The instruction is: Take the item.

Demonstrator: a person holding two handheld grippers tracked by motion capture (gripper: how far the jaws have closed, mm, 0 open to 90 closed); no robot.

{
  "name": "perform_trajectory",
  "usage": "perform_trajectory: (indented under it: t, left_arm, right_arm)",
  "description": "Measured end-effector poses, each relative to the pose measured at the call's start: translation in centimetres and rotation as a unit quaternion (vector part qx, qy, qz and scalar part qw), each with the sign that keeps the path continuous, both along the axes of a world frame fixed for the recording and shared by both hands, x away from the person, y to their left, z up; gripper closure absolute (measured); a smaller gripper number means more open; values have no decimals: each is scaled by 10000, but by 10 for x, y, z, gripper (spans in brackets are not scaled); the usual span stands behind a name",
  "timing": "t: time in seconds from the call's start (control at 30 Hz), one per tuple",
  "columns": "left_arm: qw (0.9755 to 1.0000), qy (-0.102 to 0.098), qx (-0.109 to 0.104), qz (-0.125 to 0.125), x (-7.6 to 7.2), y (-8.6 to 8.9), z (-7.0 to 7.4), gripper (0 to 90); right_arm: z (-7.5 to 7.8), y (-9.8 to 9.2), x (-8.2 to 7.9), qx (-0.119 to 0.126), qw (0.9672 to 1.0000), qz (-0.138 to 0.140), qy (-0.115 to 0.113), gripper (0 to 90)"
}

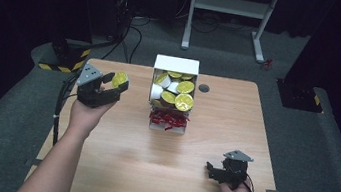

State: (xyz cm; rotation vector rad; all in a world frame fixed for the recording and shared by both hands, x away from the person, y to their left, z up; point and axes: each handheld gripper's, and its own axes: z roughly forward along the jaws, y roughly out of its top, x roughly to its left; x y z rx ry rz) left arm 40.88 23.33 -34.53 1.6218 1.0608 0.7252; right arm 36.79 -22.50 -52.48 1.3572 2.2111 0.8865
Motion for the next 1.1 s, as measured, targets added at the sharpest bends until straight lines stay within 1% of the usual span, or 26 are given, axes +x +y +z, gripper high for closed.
perform_trajectory:
  t: [0.03,0.07,0.1,0.27,0.3,0.33,0.37,0.4,0.43,0.47,0.5,0.53,0.63,0.67,0.7,0.73,0.77,0.8,0.83,0.87,0.9,0.93,0.97,1.03,1.07,1.1]
  left_arm:
    - [10000,43,-7,42,0,3,-4,396]
    - [10000,43,-7,42,0,3,-4,396]
    - [10000,70,-10,68,0,6,-8,396]
    - [9999,98,-34,120,-1,11,-15,396]
    - [9998,111,-39,141,-1,13,-19,396]
    - [9998,111,-39,141,-1,13,-19,396]
    - [9998,127,-26,168,-1,15,-22,396]
    - [9998,127,-26,168,-1,15,-22,396]
    - [9997,149,19,182,0,17,-26,396]
    - [9997,149,19,182,0,17,-26,396]
    - [9996,180,31,208,0,18,-30,397]
    - [9996,180,31,208,0,18,-30,396]
    - [9994,236,23,257,1,21,-38,396]
    - [9994,236,23,257,1,21,-38,397]
    - [9993,264,23,279,2,23,-42,397]
    - [9993,264,23,279,2,23,-42,397]
    - [9991,302,25,305,3,24,-46,397]
    - [9991,302,25,305,3,24,-46,397]
    - [9989,339,5,316,3,26,-51,397]
    - [9989,339,5,316,3,26,-51,397]
    - [9987,368,8,342,4,26,-55,397]
    - [9987,368,8,342,4,26,-55,397]
    - [9985,412,40,350,5,27,-59,397]
    - [9983,450,69,370,5,28,-63,396]
    - [9983,450,69,370,5,28,-63,397]
    - [9980,496,55,389,6,29,-67,397]
  right_arm:
    - [0,0,0,0,10000,-1,0,80]
    - [0,0,0,0,10000,-1,0,80]
    - [0,0,0,0,10000,0,0,80]
    - [0,0,0,1,10000,0,0,80]
    - [0,0,0,-6,10000,9,-7,80]
    - [0,0,0,-6,10000,9,-7,80]
    - [0,0,0,0,10000,0,0,80]
    - [0,0,0,0,10000,0,0,80]
    - [0,0,0,-4,10000,7,-6,80]
    - [0,0,0,-4,10000,7,-6,80]
    - [0,0,0,0,10000,0,-1,81]
    - [0,0,0,0,10000,0,-1,81]
    - [0,0,0,1,10000,-1,1,80]
    - [0,0,0,1,10000,-1,1,80]
    - [0,0,0,1,10000,0,0,80]
    - [0,0,0,1,10000,0,0,80]
    - [0,0,0,-4,10000,7,-6,80]
    - [0,0,0,-4,10000,7,-6,80]
    - [0,0,0,0,10000,-1,-1,80]
    - [0,0,0,0,10000,-1,-1,80]
    - [0,0,0,1,10000,-1,0,80]
    - [0,0,0,1,10000,-1,0,80]
    - [0,0,0,0,10000,-1,-1,80]
    - [0,0,0,1,10000,0,0,81]
    - [0,0,0,1,10000,0,0,81]
    - [0,0,0,1,10000,-2,-1,80]
